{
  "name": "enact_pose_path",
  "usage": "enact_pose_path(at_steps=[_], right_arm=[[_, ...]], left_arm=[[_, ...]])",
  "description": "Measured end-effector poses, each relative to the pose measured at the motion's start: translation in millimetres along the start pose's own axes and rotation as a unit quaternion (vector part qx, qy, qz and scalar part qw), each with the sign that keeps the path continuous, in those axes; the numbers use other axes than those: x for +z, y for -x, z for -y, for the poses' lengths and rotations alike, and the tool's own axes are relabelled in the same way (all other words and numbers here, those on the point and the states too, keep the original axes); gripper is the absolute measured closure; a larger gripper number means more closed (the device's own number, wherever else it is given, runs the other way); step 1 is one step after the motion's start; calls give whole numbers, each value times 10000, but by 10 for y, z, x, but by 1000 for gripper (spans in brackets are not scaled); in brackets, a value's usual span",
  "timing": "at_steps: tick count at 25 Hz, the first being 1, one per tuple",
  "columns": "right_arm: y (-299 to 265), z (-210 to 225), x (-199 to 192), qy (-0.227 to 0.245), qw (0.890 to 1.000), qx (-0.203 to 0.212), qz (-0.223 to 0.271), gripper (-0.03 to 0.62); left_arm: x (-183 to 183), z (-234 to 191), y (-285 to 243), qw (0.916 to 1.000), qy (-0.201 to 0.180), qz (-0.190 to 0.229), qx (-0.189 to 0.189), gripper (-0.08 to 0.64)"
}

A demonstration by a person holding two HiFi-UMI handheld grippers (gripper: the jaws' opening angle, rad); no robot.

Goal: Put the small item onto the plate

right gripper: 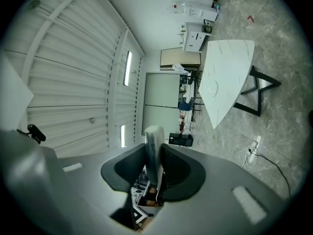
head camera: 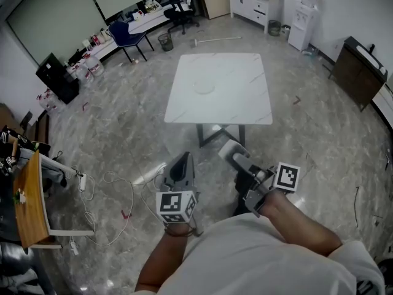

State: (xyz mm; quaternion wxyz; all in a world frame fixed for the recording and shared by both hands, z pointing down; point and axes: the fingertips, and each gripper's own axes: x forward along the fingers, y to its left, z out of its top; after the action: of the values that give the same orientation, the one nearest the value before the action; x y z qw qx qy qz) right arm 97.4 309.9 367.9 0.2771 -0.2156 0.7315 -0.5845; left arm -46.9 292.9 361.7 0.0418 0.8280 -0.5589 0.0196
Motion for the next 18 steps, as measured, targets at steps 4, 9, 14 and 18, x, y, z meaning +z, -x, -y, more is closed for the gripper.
enact_pose_path(at_steps=[4, 9, 14, 18], right_arm=[[-238, 127, 667, -40, 9999, 23, -129, 497], [-494, 362, 1405, -83, 9992, -37, -386, 497], [-770, 537, 1917, -176, 9984, -44, -539, 497], [-981, 647, 2173, -195, 9981, -26, -583, 497]], left_arm=[[62, 19, -676, 9999, 33, -8, 111, 554], [91, 6, -1443, 9995, 102, -42, 310, 554], [127, -68, -1962, 9988, 160, -27, 464, 554], [117, -223, -2281, 9983, 187, -48, 548, 554]])
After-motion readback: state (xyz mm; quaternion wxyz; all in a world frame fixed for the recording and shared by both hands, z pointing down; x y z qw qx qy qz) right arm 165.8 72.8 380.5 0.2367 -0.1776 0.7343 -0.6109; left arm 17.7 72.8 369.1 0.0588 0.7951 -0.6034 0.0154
